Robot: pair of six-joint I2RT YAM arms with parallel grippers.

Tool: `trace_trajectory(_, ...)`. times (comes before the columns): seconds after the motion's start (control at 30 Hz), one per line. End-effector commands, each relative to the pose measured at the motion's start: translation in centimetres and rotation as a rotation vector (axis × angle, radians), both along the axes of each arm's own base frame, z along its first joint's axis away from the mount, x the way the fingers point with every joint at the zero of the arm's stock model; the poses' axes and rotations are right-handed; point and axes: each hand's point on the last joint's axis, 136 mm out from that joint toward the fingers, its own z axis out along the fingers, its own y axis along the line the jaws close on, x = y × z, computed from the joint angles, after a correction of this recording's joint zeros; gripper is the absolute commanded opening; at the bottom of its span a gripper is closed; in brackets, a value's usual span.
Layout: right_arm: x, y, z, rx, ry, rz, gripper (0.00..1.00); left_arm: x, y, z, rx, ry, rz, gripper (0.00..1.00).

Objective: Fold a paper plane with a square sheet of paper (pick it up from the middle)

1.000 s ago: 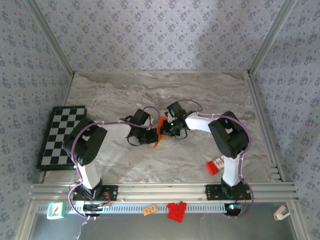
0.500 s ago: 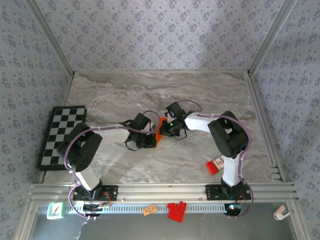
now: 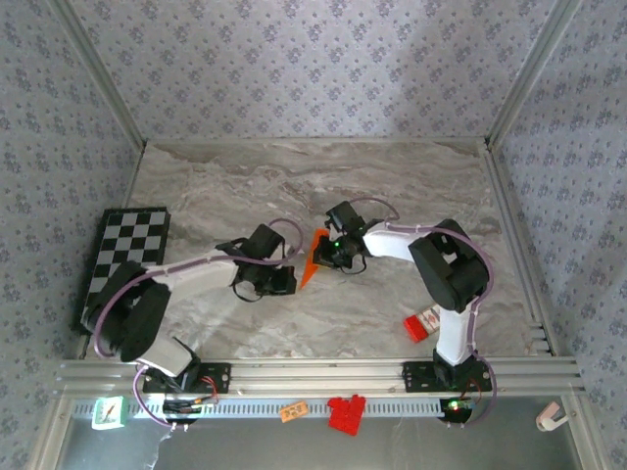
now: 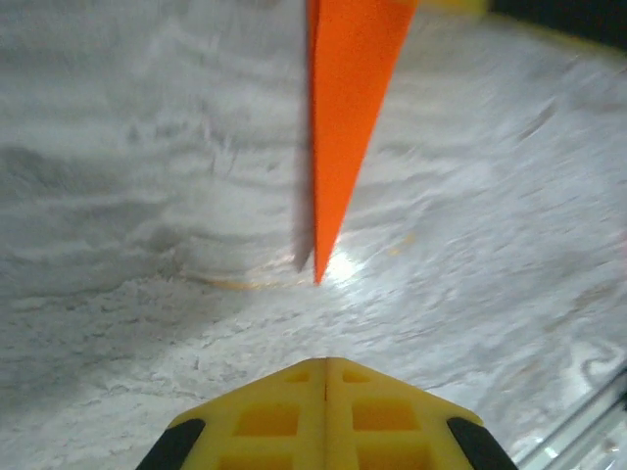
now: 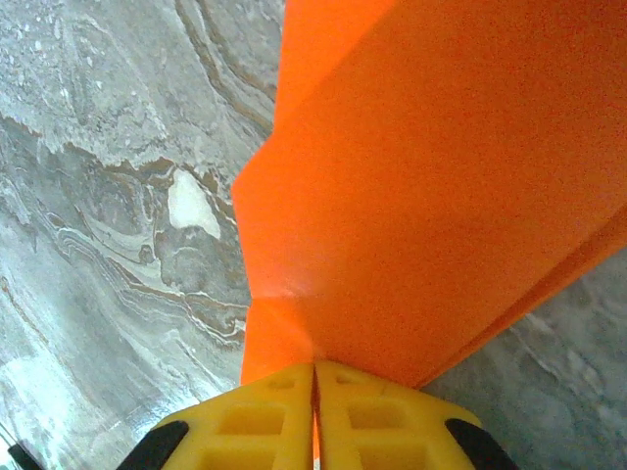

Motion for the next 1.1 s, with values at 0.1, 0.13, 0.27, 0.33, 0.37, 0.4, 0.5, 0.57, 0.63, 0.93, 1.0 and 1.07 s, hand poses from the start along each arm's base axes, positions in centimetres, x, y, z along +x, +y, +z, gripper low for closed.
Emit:
trace_trajectory(0.1,-1.7,-0.6,-0.6,-0.017,0.063,-0.064,0.11,2.9,-3.0,1.9,-0.142,-0.037,0.041,0.07)
trace_trajectory(0.13,-1.6,-0.6,-0.6,-0.011,0.063,-0.067,0.11,3.2,-3.4,1.7,-0.148,-0.031,0.042,0.06)
trace_trajectory(0.27,-1.5,-0.4,-0.5,-0.002,0.065,-0.068,0.11,4.4,-4.6,0.8,-0.174,-0.027,0.069,0.05)
trace_trajectory(0.33,-1.4,-0.4,-0.6,0.001,0.064,-0.070,0.11,4.7,-4.9,0.0,-0.181,-0.016,0.084,0.04)
trace_trajectory(0.37,-1.4,-0.3,-0.5,0.004,0.063,-0.069,0.11,4.9,-5.0,-0.3,-0.179,-0.015,0.089,0.04)
trace_trajectory(0.4,-1.4,-0.3,-0.5,0.005,0.062,-0.068,0.11,4.9,-5.0,-0.7,-0.175,-0.008,0.092,0.04)
trace_trajectory(0.5,-1.4,-0.3,-0.4,0.008,0.060,-0.064,0.11,4.8,-5.1,-1.6,-0.156,0.010,0.088,0.03)
trace_trajectory(0.57,-1.3,-0.3,-0.3,0.010,0.056,-0.061,0.11,4.7,-4.8,-2.3,-0.128,0.028,0.090,0.03)
trace_trajectory(0.63,-1.2,-0.3,-0.1,0.013,0.048,-0.059,0.12,4.4,-4.4,-3.1,-0.098,0.045,0.093,0.03)
trace_trajectory(0.93,0.7,-1.7,1.9,-0.058,-0.089,0.013,0.13,2.6,-2.1,-6.2,0.052,0.144,0.111,0.00)
trace_trajectory(1.0,1.2,-2.3,1.7,-0.090,-0.108,0.024,0.13,2.4,-1.8,-6.5,0.065,0.158,0.113,0.00)
trace_trajectory(1.07,1.6,-2.6,1.4,-0.105,-0.110,0.028,0.13,2.2,-1.8,-6.6,0.072,0.169,0.112,0.00)
